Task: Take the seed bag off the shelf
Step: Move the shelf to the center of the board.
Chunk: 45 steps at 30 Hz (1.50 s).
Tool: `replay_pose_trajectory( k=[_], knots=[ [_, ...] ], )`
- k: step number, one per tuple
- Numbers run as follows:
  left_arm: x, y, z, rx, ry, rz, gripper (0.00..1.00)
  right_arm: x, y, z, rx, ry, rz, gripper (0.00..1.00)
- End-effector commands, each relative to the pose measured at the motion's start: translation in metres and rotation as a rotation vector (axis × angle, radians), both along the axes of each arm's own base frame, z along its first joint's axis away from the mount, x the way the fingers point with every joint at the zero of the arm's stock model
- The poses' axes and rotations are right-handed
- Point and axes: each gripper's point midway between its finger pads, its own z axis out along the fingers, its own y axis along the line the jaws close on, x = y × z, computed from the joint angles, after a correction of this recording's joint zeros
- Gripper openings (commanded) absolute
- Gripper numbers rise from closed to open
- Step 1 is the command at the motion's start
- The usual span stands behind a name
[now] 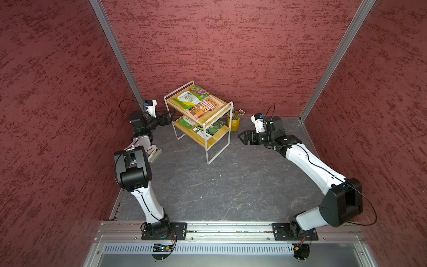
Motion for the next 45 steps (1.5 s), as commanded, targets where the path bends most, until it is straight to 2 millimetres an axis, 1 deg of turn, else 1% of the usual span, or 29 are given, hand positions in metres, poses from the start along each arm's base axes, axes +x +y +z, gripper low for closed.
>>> replay_pose_trajectory(
  k=[1, 6, 11, 16, 22, 24, 25, 26, 28, 32, 35, 41, 45],
  knots=[
    [-0.012, -0.017, 0.016, -0.034, -0.056, -0.110, 0.97, 0.002, 0.011, 0.011, 0.007, -0.025, 0.037, 0.98],
    [-0.026, -0.032, 0.016, -0.060, -0.031, -0.210, 0.96, 0.006, 0.013, 0.012, 0.005, -0.036, 0.044, 0.99],
    [-0.043, -0.043, 0.019, -0.086, -0.017, -0.267, 0.96, 0.004, 0.014, 0.009, 0.004, -0.028, 0.051, 0.98],
    [-0.063, -0.054, 0.022, -0.080, -0.025, -0.255, 0.96, -0.001, 0.010, 0.009, -0.007, -0.036, 0.044, 0.98],
    [-0.085, -0.083, 0.014, -0.003, 0.051, -0.248, 0.97, -0.009, 0.003, 0.006, -0.019, -0.033, 0.030, 0.98],
    [-0.094, -0.093, 0.008, 0.009, 0.112, -0.243, 0.97, -0.013, -0.002, 0.005, -0.023, -0.031, 0.013, 0.98],
    [-0.099, -0.098, 0.007, 0.013, 0.128, -0.246, 0.97, -0.014, -0.003, -0.001, -0.032, -0.020, 0.005, 0.99],
    [-0.105, -0.105, 0.005, 0.021, 0.145, -0.248, 0.97, -0.018, -0.008, 0.006, -0.031, -0.039, -0.008, 0.98],
    [-0.115, -0.117, 0.002, 0.040, 0.186, -0.240, 0.97, -0.024, -0.013, 0.005, -0.039, -0.042, -0.020, 0.98],
    [-0.135, -0.144, -0.009, 0.092, 0.293, -0.219, 0.97, -0.037, -0.023, -0.003, -0.064, -0.032, -0.034, 0.98],
    [-0.150, -0.158, -0.014, 0.088, 0.379, -0.184, 0.97, -0.046, -0.032, -0.007, -0.078, -0.034, -0.053, 0.98],
    [-0.184, -0.188, -0.019, 0.099, 0.463, -0.157, 0.98, -0.061, -0.058, -0.019, -0.136, -0.009, -0.130, 0.98],
    [-0.201, -0.207, -0.029, 0.115, 0.489, -0.162, 0.99, -0.067, -0.078, -0.027, -0.174, 0.029, -0.196, 0.98]
  ],
)
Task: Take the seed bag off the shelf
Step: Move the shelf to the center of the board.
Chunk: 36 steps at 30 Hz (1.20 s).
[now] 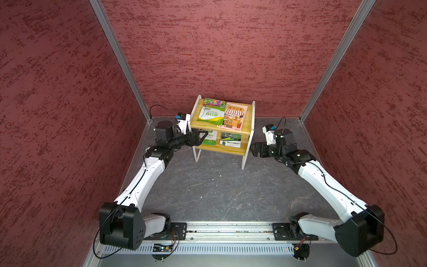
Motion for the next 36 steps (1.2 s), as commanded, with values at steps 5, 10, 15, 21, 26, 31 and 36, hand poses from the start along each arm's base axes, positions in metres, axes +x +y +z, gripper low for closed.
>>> replay_pose_trajectory(
  k=[5, 10, 15, 21, 26, 31, 36],
  knots=[
    [-0.036, -0.028, -0.055, 0.046, 0.246, 0.012, 1.00, -0.012, -0.046, -0.011, -0.089, 0.072, -0.186, 0.99],
    [-0.049, -0.002, -0.068, 0.119, 0.358, 0.185, 1.00, -0.015, -0.069, -0.017, -0.136, 0.110, -0.277, 0.99],
    [-0.076, 0.028, -0.067, 0.204, 0.405, 0.292, 1.00, -0.017, -0.082, -0.019, -0.122, 0.128, -0.332, 0.98],
    [-0.109, 0.066, -0.025, 0.212, 0.388, 0.442, 1.00, -0.012, -0.093, -0.018, -0.131, 0.154, -0.387, 0.98],
    [-0.120, 0.087, 0.021, 0.218, 0.387, 0.545, 1.00, -0.004, -0.106, -0.011, -0.183, 0.195, -0.450, 0.98],
    [-0.095, 0.082, 0.070, 0.221, 0.303, 0.529, 1.00, -0.005, -0.107, 0.007, -0.158, 0.232, -0.440, 0.98],
    [-0.063, 0.073, 0.112, 0.198, 0.281, 0.475, 1.00, -0.008, -0.095, 0.056, -0.035, 0.189, -0.407, 0.98]
  ],
)
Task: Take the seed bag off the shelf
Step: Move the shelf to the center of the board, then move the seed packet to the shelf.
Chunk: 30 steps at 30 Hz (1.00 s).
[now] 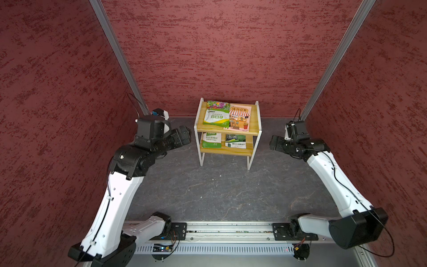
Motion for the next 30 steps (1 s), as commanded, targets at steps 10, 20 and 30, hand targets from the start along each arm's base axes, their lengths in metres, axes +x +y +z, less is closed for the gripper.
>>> replay_pose_trajectory(
  k=[10, 20, 30],
  knots=[
    [0.080, -0.034, 0.030, 0.004, 0.091, -0.210, 1.00, 0.022, 0.036, 0.088, 0.219, -0.009, 0.035, 0.98],
    [0.086, -0.071, -0.009, -0.021, 0.214, -0.374, 1.00, -0.006, 0.034, 0.092, 0.211, 0.029, 0.039, 0.98],
    [0.108, -0.062, -0.039, 0.069, 0.271, -0.322, 1.00, -0.025, 0.037, 0.081, 0.225, 0.046, 0.039, 0.98]
  ],
)
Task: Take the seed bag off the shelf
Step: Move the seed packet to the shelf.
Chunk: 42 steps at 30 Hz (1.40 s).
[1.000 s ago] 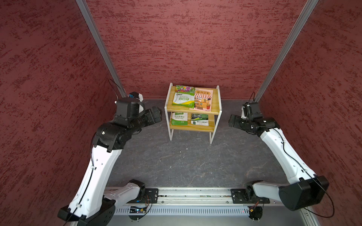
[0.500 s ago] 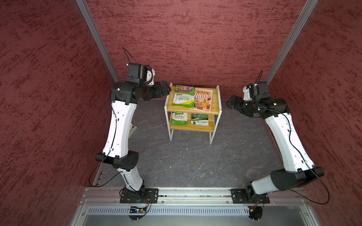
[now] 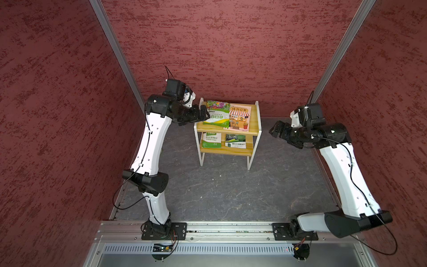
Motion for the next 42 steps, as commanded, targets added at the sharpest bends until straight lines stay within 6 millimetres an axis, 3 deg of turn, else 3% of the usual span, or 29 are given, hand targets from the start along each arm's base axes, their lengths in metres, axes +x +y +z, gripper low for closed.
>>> replay_pose_trajectory(
  k=[1, 6, 22, 31, 34, 39, 42],
  knots=[
    [0.010, 0.003, -0.005, 0.042, -0.023, -0.001, 1.00, -0.004, 0.003, -0.007, 0.004, 0.018, 0.003, 0.98],
    [0.011, -0.006, -0.016, 0.058, 0.003, -0.036, 1.00, -0.008, 0.003, -0.009, 0.004, 0.022, 0.001, 0.98],
    [-0.032, -0.004, -0.035, 0.152, 0.081, -0.119, 1.00, -0.016, 0.000, -0.014, -0.009, 0.022, -0.001, 0.98],
    [-0.048, -0.005, -0.018, 0.136, 0.039, -0.128, 1.00, -0.021, -0.002, -0.016, -0.004, 0.022, -0.011, 0.98],
    [-0.047, -0.006, -0.003, 0.114, -0.006, -0.112, 1.00, -0.023, -0.003, -0.014, -0.003, 0.019, -0.013, 0.98],
    [-0.031, -0.005, 0.030, 0.062, -0.129, -0.047, 1.00, -0.030, -0.005, -0.012, 0.002, 0.019, -0.020, 0.98],
    [-0.013, -0.005, 0.033, 0.046, -0.158, -0.018, 1.00, -0.033, -0.004, -0.013, 0.011, 0.022, -0.021, 0.98]
  ],
)
